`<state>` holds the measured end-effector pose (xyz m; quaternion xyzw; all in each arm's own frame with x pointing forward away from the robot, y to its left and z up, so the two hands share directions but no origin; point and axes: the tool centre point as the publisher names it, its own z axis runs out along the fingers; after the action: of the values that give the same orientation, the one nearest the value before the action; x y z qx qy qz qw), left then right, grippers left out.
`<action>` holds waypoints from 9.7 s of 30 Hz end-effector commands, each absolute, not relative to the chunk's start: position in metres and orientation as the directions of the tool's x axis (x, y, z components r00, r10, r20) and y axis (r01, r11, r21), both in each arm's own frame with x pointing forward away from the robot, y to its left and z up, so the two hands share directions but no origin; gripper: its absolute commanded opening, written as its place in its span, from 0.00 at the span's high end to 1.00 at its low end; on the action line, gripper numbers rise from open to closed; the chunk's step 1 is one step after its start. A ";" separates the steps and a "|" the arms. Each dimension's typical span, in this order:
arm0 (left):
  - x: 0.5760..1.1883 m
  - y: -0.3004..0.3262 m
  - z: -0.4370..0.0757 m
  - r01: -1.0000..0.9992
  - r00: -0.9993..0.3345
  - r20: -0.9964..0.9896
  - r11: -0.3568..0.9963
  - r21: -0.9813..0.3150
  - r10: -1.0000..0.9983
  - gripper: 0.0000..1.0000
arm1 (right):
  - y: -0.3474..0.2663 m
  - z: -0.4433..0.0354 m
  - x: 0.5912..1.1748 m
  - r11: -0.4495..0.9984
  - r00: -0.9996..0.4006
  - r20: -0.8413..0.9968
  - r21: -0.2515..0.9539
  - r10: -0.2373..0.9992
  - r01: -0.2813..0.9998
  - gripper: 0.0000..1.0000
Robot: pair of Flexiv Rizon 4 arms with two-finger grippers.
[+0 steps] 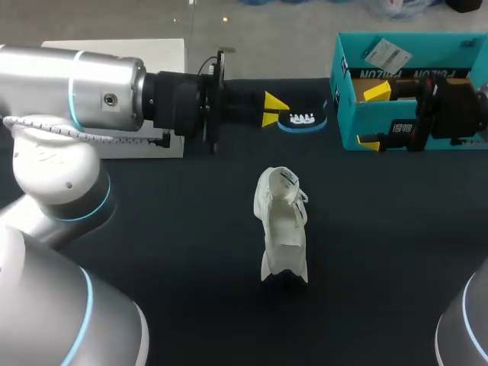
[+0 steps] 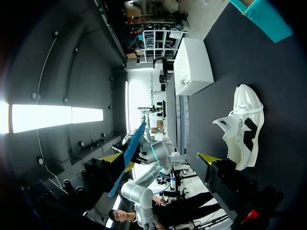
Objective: Take the shoe out of the shoebox, open the shoe tongue, remove and reinsert the insole, then place the shoe into the shoebox
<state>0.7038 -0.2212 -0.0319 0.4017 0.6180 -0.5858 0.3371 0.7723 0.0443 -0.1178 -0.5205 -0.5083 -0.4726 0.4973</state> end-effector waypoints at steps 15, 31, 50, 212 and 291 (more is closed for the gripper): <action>0.726 -0.240 -0.104 0.999 -0.014 -0.995 -0.035 -0.017 0.095 1.00 | 0.058 -0.108 0.777 0.002 0.009 0.997 -0.009 0.079 1.000 0.00; 0.749 -0.288 -0.111 0.999 -0.015 -0.997 -0.035 -0.017 0.073 1.00 | 0.087 -0.109 0.775 0.040 0.009 0.997 -0.012 0.071 0.999 0.51; 0.750 -0.248 -0.098 0.993 -0.115 -0.966 0.026 -0.112 0.232 0.00 | 0.080 -0.130 0.776 -0.018 0.048 0.995 -0.046 0.085 0.999 1.00; 0.824 -0.256 -0.080 0.975 0.135 -0.961 0.141 0.172 0.243 0.35 | 0.100 -0.082 0.789 -0.120 0.045 0.994 -0.056 -0.097 0.991 1.00; 0.777 -0.238 -0.101 0.975 -0.139 -0.971 0.199 -0.100 0.194 1.00 | -0.086 -0.147 0.753 -0.156 -0.068 0.836 0.180 0.544 0.971 0.00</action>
<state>0.7788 -0.2417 -0.1035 0.4674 0.6226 -0.4260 0.4609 0.7673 -0.0577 -0.1663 -0.6220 -0.5905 -0.4393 0.2671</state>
